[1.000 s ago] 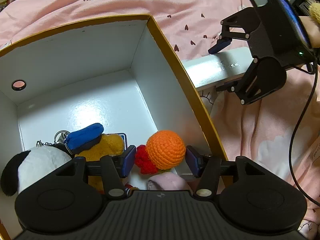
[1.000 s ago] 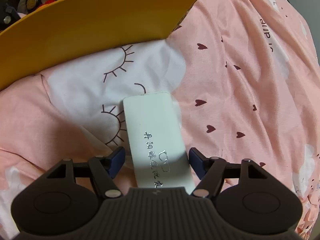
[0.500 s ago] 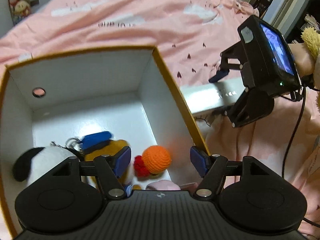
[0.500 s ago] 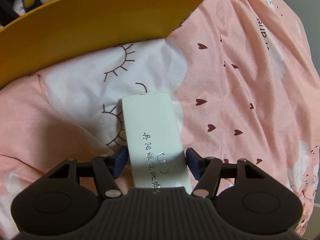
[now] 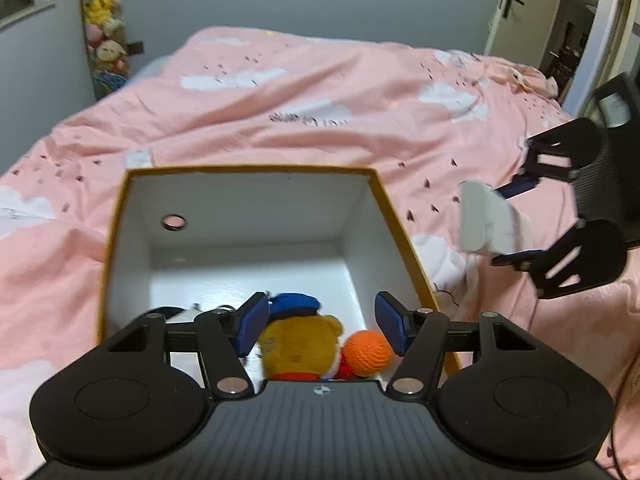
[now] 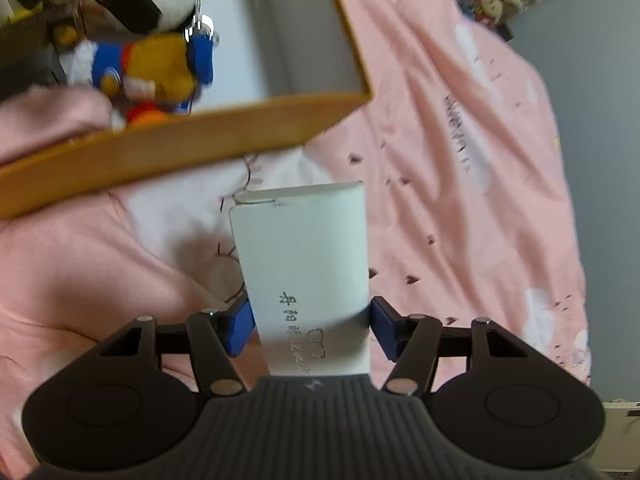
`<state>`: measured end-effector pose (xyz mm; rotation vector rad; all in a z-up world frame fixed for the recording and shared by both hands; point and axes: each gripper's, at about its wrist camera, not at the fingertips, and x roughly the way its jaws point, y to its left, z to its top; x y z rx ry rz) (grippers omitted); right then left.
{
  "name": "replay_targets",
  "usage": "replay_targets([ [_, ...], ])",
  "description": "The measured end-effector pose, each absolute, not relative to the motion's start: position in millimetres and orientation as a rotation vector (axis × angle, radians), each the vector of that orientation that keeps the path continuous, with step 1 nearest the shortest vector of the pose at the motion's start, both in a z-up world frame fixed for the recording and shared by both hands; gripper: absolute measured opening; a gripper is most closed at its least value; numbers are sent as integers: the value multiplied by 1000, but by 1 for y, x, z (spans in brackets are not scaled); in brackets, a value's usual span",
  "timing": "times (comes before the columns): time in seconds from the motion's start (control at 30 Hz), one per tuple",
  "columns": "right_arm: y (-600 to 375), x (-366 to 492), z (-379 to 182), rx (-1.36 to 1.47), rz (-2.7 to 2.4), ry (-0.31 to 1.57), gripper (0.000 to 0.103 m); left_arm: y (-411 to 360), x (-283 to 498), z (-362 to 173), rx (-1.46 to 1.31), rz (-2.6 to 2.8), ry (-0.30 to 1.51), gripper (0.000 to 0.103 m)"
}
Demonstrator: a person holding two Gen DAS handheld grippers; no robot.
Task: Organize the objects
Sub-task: 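Lower the orange ball into the box with the left tool and open, then carry the white glasses case over the box with the right tool and release it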
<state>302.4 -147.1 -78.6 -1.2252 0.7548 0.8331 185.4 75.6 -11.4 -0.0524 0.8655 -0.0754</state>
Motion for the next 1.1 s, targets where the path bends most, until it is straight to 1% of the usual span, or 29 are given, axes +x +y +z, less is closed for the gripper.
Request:
replay_targets([
  [0.13, -144, 284, -53, -1211, 828, 693, 62, 83, 176, -4, -46, -35, 841, 72],
  [0.3, -128, 261, -20, -1211, 837, 610, 61, 93, 162, 6, -66, -31, 796, 69],
  [0.63, -70, 232, 29, -1149, 948, 482, 61, 119, 151, 14, -122, -4, 744, 63],
  [0.77, -44, 227, 23, -1163, 1003, 486, 61, 129, 150, 11, -144, -1, 735, 63],
  [0.87, -25, 234, 7, -1187, 1007, 521, 61, 136, 152, 6, -165, 8, 747, 61],
  [1.1, 0, 256, -38, -1230, 1012, 603, 61, 141, 159, -5, -176, -7, 774, 60],
])
